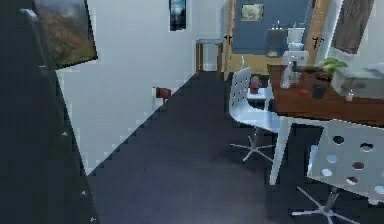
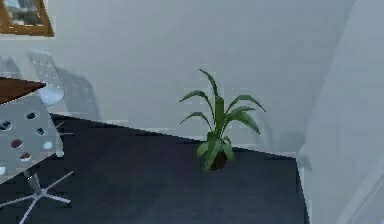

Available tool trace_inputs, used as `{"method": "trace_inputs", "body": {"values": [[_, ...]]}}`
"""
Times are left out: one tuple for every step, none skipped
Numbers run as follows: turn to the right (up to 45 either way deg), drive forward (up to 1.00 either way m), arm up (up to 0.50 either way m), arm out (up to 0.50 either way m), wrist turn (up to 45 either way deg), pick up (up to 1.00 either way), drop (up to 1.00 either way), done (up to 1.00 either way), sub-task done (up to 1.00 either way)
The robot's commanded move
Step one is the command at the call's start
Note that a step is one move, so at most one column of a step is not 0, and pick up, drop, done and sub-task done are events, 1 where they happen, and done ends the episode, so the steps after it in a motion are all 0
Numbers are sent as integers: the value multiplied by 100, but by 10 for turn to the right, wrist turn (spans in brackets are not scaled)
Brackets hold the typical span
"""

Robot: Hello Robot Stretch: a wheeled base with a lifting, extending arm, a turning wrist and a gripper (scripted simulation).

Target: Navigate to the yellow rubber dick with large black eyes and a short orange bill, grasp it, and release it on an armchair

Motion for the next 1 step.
{"method": "trace_inputs", "body": {"values": [[0,80,0,0,0,0,0,0,0]]}}
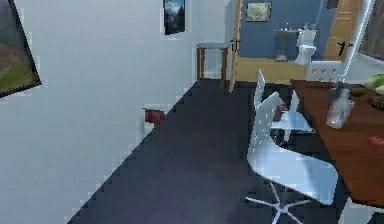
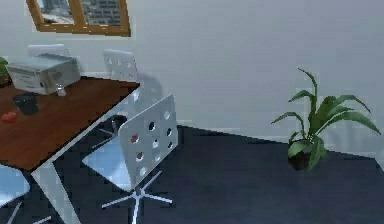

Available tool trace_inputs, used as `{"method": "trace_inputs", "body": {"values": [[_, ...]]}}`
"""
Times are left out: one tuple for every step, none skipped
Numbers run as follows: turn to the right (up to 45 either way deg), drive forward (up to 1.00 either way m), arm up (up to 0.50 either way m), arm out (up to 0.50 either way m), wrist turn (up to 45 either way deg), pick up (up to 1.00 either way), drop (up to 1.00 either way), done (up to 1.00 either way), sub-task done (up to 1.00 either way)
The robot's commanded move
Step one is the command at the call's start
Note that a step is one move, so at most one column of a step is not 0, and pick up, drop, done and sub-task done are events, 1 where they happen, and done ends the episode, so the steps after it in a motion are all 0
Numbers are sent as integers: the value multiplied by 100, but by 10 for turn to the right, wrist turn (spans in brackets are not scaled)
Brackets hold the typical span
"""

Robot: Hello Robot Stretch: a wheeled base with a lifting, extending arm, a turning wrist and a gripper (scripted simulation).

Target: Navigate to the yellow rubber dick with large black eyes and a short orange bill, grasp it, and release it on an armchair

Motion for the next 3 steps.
{"method": "trace_inputs", "body": {"values": [[-120,0,0,0,0,0,0,0,0],[0,100,0,0,0,0,0,0,0],[240,0,0,0,0,0,0,0,0]]}}
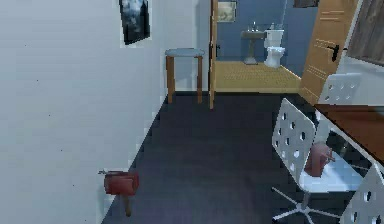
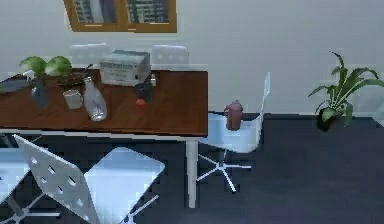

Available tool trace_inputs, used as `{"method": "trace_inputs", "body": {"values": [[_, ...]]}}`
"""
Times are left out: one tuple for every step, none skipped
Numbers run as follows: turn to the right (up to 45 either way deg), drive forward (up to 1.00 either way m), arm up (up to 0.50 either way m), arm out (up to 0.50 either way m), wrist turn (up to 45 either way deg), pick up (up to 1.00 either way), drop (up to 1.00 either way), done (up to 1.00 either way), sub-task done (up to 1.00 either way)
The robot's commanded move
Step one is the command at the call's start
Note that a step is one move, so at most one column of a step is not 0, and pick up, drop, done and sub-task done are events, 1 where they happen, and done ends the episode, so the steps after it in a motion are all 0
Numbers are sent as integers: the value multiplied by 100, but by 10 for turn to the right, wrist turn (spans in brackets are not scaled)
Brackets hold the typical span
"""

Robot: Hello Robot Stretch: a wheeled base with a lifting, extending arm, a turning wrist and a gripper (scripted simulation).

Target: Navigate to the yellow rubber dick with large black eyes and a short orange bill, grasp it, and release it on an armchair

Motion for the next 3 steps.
{"method": "trace_inputs", "body": {"values": [[0,100,0,0,0,0,0,0,0],[30,0,0,0,0,0,0,0,0],[0,75,0,0,0,0,0,0,0]]}}
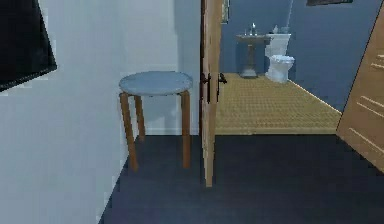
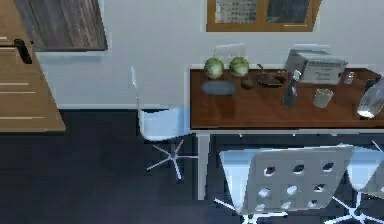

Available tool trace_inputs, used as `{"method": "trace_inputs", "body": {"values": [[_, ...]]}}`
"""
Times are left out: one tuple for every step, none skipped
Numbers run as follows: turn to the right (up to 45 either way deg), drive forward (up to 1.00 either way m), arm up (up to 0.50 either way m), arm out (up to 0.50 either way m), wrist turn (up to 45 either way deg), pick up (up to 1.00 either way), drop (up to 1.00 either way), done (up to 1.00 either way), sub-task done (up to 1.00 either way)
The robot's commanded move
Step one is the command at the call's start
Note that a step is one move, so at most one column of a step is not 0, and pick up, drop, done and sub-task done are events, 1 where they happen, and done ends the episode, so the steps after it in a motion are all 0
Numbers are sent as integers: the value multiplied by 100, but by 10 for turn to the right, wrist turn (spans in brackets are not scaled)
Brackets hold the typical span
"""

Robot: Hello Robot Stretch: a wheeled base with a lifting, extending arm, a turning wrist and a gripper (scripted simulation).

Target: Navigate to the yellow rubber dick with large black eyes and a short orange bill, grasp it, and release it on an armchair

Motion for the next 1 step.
{"method": "trace_inputs", "body": {"values": [[390,0,0,0,0,0,0,0,0]]}}
